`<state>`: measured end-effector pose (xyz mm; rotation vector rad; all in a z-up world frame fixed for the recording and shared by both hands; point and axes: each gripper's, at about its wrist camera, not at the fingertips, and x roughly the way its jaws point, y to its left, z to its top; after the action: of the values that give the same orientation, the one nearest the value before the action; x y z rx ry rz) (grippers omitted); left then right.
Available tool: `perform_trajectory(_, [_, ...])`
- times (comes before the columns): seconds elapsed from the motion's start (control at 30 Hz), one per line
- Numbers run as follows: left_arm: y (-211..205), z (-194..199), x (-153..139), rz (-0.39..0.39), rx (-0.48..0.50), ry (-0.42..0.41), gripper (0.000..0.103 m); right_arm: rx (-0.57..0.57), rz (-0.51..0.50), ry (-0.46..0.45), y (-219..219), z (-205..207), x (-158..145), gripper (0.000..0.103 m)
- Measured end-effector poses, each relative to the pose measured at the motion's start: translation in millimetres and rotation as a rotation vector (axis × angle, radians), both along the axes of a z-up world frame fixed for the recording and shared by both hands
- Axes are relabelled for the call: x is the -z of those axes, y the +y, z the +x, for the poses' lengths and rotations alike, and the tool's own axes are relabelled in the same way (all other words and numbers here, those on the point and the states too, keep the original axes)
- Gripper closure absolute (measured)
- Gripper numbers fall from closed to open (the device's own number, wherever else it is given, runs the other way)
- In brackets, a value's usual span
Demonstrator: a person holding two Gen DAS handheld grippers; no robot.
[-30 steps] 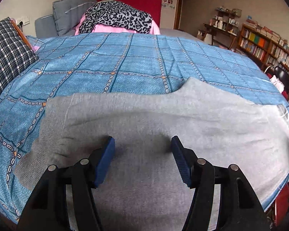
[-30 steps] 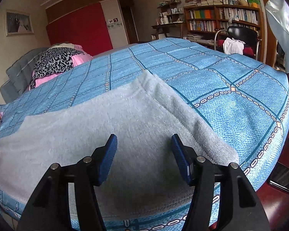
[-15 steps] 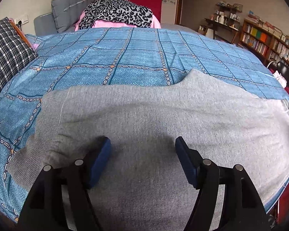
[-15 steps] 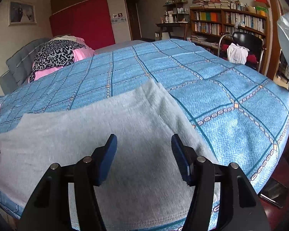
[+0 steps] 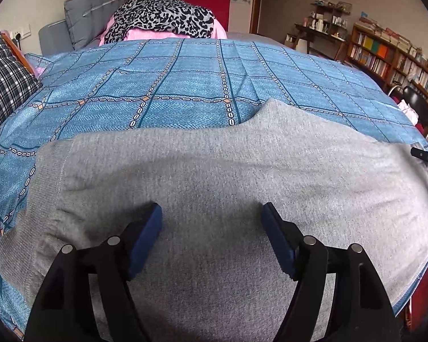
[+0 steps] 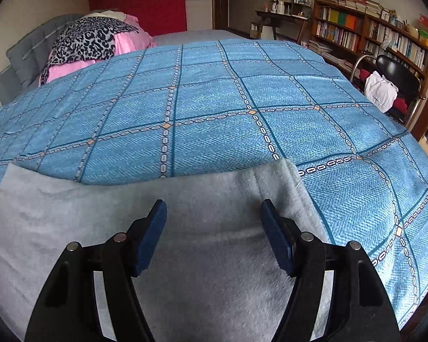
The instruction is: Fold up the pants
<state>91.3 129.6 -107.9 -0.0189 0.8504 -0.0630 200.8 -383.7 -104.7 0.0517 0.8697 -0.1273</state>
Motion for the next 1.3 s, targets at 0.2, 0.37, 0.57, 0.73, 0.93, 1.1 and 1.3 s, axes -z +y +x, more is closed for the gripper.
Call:
perform_trajectory(0.2, [-0.6,-3.9,8.0,0.009,0.020,-0.031,0.029,0.032,0.013,-0.011,-19.7,7.6,13.0,0.034])
perform_trajectory(0.37, [-3.2,-3.8,9.8,0.028,0.020,-0.041,0.029,0.032,-0.022,-0.016,-14.3,6.0,16.2,0.034])
perform_trajectory(0.57, [-7.4,-6.4,11.7,0.057,0.008,-0.055,0.028,0.032,-0.027,-0.022,-14.6,2.9,16.7,0.034])
perform_trajectory(0.73, [-7.5,-9.5,12.1,0.065,0.000,-0.063,0.027,0.034,-0.027,-0.028,-13.0,1.5,16.6,0.034])
perform_trajectory(0.93, [-9.3,-11.4,12.4,0.076,-0.012,-0.065,0.026,0.042,-0.039,-0.042,-10.4,-3.0,13.1,0.034])
perform_trajectory(1.1, [-11.7,-11.3,9.2,0.088,-0.034,-0.061,0.025,0.061,-0.026,-0.118,-0.4,-31.8,-6.6,0.034])
perform_trajectory(1.3, [-12.8,-13.3,4.4,0.074,-0.054,-0.062,0.025,-0.011,-0.026,-0.159,30.2,-68.4,-12.1,0.033])
